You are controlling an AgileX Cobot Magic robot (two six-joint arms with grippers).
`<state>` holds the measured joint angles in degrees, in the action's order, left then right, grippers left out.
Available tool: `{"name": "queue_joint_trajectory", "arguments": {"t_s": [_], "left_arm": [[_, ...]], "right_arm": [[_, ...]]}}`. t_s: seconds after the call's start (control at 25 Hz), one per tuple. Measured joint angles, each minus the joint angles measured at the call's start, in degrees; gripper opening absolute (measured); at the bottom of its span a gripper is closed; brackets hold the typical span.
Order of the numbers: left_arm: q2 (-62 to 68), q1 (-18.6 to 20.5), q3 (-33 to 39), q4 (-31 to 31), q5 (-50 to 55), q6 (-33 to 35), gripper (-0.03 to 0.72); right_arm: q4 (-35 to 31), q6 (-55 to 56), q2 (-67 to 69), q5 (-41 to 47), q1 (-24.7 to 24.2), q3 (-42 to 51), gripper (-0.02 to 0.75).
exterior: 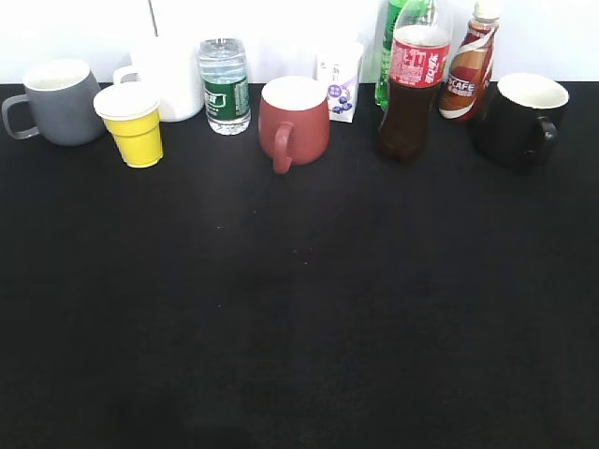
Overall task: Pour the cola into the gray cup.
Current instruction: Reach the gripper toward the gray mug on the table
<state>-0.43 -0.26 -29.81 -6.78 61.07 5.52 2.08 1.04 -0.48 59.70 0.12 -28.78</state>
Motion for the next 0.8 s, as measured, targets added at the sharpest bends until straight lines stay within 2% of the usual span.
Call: {"name": "queue_joint_trajectory", "arguments": {"t_s": [0.16, 0.28, 0.36, 0.44, 0.56, 0.64, 0.8], "left_arm": [[0.0, 0.0, 0.0, 0.0, 0.0, 0.0, 0.676], [0.0, 0.0, 0.0, -0.36, 0.0, 0.0, 0.577], [0.0, 0.0, -0.93, -0.47, -5.34, 0.0, 0.549], [1.42, 0.0, 0.09, 0.85, -21.58, 0.0, 0.544], [11.88, 0.0, 8.56, 1.99, -49.82, 0.0, 0.545], [23.7, 0.0, 13.54, 1.57, -66.18, 0.0, 0.545], [55.43, 0.0, 14.17, 1.72, -91.86, 0.0, 0.543]], "right_arm": [[0.0, 0.0, 0.0, 0.0, 0.0, 0.0, 0.566], [0.0, 0.0, 0.0, 0.0, 0.0, 0.0, 0.566], [0.0, 0.0, 0.0, 0.0, 0.0, 0.0, 0.566], [0.0, 0.0, 0.0, 0.0, 0.0, 0.0, 0.566], [0.0, 0.0, 0.0, 0.0, 0.0, 0.0, 0.566], [0.0, 0.0, 0.0, 0.0, 0.0, 0.0, 0.566], [0.0, 0.0, 0.0, 0.0, 0.0, 0.0, 0.566]]}}
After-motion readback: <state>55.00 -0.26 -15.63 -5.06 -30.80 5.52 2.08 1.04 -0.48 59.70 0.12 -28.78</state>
